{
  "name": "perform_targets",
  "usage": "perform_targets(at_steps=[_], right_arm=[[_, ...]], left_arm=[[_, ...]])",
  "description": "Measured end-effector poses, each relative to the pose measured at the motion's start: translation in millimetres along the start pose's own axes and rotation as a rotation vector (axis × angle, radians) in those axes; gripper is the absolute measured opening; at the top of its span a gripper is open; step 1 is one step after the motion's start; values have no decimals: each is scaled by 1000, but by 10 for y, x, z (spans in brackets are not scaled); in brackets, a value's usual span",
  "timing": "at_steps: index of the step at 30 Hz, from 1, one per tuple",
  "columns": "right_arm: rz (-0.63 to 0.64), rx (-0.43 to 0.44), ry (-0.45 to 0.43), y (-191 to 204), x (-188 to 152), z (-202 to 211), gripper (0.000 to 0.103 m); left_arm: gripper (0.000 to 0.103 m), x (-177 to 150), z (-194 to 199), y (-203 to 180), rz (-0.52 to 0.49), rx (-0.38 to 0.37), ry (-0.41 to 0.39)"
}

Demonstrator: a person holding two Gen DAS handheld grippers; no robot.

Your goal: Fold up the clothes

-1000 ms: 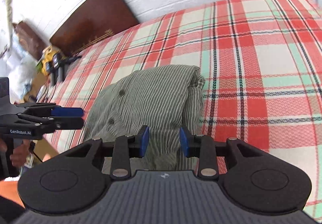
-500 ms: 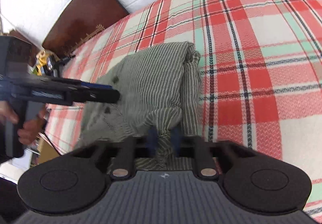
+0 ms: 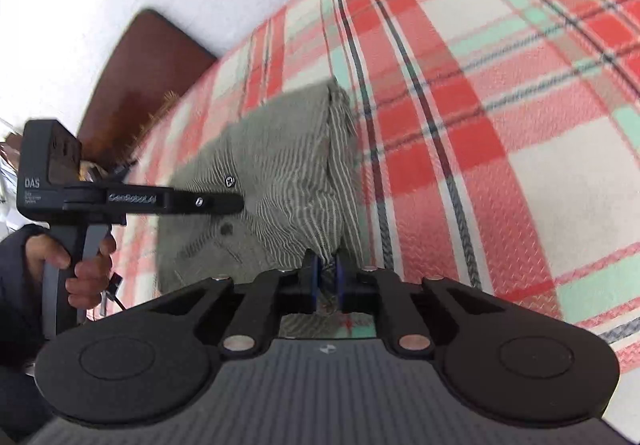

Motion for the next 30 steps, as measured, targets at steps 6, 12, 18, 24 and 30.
perform_targets(at_steps=[6,12,18,24,30], right_arm=[[13,-13,-59,-80,237,256,36],[35,-7,-64,97,540,14,36],[73,-57,40,279,534,-378,22],[104,-32,93,382,386,-426,10],[48,5,30,282,557,-242,37]], left_arm=[[61,-129,829,182,-2,78,-156],[59,-175,884,711,205,70,-219],[28,-252,662,847,280,-12,-223],[3,-406,644,1039,302,-2,-191],[37,-333,859,1087,314,-104,-292]])
Point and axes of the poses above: each gripper's, at about its wrist camera, not at the fingertips, and z roughly against the way its jaws point, y to its left, x to its top, the point moved 2 cm from there along -z, roughly the way its jaws point, and after that the axes turned 15 degrees about -x, right-handed, at the moved point
